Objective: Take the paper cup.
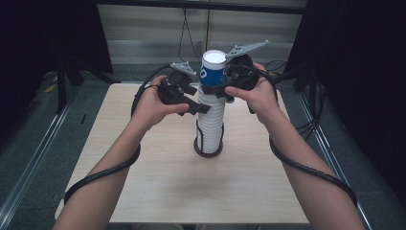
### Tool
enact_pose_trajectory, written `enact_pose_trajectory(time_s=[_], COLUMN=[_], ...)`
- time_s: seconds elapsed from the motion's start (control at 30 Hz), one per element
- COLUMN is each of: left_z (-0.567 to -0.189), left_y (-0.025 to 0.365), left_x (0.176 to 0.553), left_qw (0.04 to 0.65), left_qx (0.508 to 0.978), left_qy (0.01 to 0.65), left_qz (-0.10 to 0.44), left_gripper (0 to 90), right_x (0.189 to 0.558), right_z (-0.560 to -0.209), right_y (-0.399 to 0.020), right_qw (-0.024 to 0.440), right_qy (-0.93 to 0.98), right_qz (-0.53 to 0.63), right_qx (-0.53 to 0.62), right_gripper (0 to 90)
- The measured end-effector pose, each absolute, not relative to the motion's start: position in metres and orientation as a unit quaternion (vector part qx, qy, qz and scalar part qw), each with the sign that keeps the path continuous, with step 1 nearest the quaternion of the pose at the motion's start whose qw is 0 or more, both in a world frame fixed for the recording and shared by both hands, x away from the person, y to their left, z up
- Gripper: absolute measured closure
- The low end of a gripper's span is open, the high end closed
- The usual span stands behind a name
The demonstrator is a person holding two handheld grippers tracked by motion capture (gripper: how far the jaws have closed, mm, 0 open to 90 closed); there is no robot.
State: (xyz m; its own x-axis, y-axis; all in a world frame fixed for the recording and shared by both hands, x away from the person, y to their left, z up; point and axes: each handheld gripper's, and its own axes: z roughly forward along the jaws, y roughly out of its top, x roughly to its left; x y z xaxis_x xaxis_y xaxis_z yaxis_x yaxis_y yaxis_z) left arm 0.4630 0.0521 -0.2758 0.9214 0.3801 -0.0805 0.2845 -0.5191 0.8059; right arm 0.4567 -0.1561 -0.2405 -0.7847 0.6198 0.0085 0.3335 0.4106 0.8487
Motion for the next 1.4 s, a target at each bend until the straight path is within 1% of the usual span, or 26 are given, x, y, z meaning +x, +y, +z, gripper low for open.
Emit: enact_pose_trajectory(time_s=[0.2,0.37,0.43,0.6,1.4], left_z=[-0.2725,-0.2735,-0.275,-0.2754,-0.2766], left_y=[0.0477,0.0461,0.0453,0.0441,0.0461], left_x=[0.4633,0.4662,0.4672,0.4672,0.4663], left_qw=[0.464,0.479,0.484,0.479,0.479], left_qx=[0.863,0.851,0.848,0.855,0.855], left_qy=[0.192,0.204,0.205,0.187,0.185], left_qz=[0.062,0.068,0.062,0.07,0.071], left_gripper=[15.3,16.9,17.4,17.8,19.1], right_x=[0.4563,0.4557,0.4555,0.4555,0.4547], right_z=[-0.2394,-0.239,-0.2388,-0.2381,-0.2382], right_y=[-0.1557,-0.1565,-0.157,-0.158,-0.1576], right_qw=[0.157,0.156,0.156,0.154,0.159], right_qy=[0.828,0.827,0.827,0.829,0.828], right_qz=[0.456,0.456,0.455,0.453,0.456], right_qx=[0.287,0.288,0.29,0.288,0.286], right_gripper=[16.8,17.1,17.1,17.2,17.7])
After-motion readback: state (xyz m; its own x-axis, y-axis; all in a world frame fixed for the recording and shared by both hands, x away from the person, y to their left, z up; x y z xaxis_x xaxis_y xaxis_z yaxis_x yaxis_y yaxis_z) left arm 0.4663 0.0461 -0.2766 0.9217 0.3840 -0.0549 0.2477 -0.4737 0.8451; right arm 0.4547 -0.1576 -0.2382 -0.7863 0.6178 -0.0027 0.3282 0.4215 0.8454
